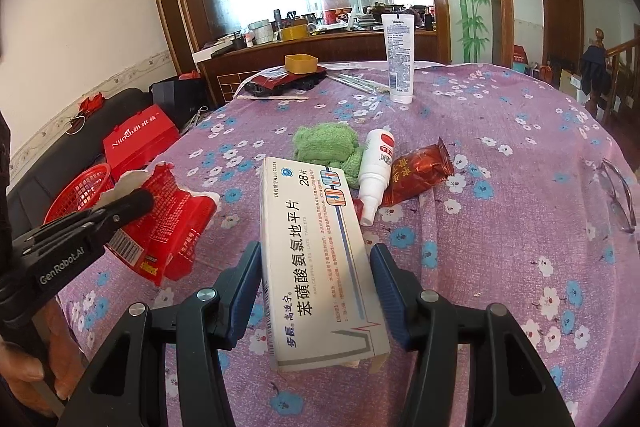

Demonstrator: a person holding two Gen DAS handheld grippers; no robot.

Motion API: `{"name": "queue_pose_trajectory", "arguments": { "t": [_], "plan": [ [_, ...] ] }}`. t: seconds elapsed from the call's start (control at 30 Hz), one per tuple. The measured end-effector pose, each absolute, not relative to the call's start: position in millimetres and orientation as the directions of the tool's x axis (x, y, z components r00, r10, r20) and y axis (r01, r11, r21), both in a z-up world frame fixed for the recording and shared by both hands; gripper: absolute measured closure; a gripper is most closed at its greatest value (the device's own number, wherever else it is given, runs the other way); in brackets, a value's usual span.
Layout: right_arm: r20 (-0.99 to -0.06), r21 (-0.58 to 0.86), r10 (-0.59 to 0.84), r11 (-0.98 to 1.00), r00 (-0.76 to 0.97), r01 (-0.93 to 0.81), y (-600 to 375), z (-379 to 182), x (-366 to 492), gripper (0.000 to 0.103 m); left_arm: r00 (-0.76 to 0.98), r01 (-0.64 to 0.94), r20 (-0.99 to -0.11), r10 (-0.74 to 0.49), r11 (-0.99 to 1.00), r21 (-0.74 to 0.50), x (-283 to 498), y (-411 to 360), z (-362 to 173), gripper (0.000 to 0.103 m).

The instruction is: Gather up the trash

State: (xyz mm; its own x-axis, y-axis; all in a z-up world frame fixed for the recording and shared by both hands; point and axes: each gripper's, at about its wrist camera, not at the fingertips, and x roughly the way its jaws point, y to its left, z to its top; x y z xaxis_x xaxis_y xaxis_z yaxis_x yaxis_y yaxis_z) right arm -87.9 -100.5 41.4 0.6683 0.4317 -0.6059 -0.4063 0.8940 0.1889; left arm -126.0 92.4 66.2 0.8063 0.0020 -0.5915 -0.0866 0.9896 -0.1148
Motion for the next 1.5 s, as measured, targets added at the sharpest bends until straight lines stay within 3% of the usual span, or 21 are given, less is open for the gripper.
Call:
{"name": "queue_pose_trajectory", "arguments": {
  "t": [0.37,0.63,1.0,1.33,1.37,1.43,1.47,1.5],
  "plan": [
    [-0.614,0.179,0.466,0.868,0.637,-0.462,-69.4,62.6,-82.3,0.043,0.837,-0.16,-0.547,0.026,0.967,-0.199,-143.9,148.1,97.4,0.098],
    [-0.603,0.174,0.566,0.781,0.562,-0.6,12.1,97.5,-73.6,0.043,0.839,-0.329,-0.513,0.181,0.92,-0.213,-178.8,229.8,122.3,0.097],
    [-0.598,0.206,0.7,0.604,0.389,-0.77,158.9,126.0,-75.1,0.043,0.748,-0.562,-0.545,0.378,0.797,-0.219,-227.2,358.2,108.3,0.097],
    [-0.626,0.262,0.738,0.503,0.252,-0.824,282.8,119.9,-69.0,0.041,0.701,-0.62,-0.586,0.407,0.754,-0.217,-227.9,419.5,89.0,0.097],
    [-0.632,0.271,0.74,0.49,0.23,-0.829,293.6,117.3,-66.6,0.039,0.7,-0.619,-0.588,0.405,0.754,-0.219,-228.2,421.2,88.0,0.095],
    [-0.662,0.274,0.718,0.5,0.216,-0.821,307.7,110.3,-59.6,0.039,0.7,-0.626,-0.591,0.4,0.742,-0.239,-230.2,425.9,86.7,0.069],
    [-0.663,0.274,0.713,0.514,0.227,-0.813,308.0,109.2,-57.4,0.039,0.704,-0.629,-0.583,0.405,0.736,-0.249,-233.4,426.3,86.7,0.04],
    [-0.661,0.283,0.715,0.52,0.229,-0.806,303.3,107.8,-55.2,0.039,0.711,-0.632,-0.565,0.419,0.733,-0.251,-237.8,423.9,87.7,0.033]
  ]
}}
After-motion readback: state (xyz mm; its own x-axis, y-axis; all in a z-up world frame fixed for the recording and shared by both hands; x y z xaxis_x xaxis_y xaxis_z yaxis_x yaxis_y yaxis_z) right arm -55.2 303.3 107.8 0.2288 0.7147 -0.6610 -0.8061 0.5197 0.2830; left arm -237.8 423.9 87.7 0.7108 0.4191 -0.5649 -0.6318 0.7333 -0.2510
